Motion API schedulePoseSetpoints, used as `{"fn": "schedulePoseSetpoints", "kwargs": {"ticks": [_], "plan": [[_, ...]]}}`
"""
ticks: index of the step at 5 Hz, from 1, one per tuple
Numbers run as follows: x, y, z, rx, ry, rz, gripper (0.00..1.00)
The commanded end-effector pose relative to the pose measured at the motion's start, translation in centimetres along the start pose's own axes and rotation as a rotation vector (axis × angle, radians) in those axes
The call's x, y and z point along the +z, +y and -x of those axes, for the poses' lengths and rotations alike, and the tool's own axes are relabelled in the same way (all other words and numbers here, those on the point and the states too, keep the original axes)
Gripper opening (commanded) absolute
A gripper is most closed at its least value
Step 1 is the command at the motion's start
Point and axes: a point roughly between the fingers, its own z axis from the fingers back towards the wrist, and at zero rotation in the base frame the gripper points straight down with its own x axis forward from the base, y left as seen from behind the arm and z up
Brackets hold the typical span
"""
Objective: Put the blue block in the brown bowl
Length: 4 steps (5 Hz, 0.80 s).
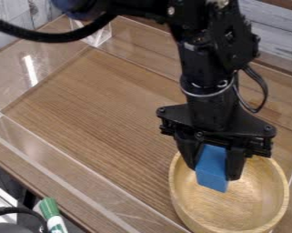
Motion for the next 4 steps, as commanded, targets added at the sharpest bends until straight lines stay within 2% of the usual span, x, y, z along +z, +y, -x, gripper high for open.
{"fn": "schedulePoseSetpoints", "kwargs": {"ticks": [1,4], "plan": [[0.76,-0.67,-0.47,-0.01,-0.034,0.017,1.0],[0.63,-1.28,-0.74,-0.022,-0.034,0.001,1.0]]}}
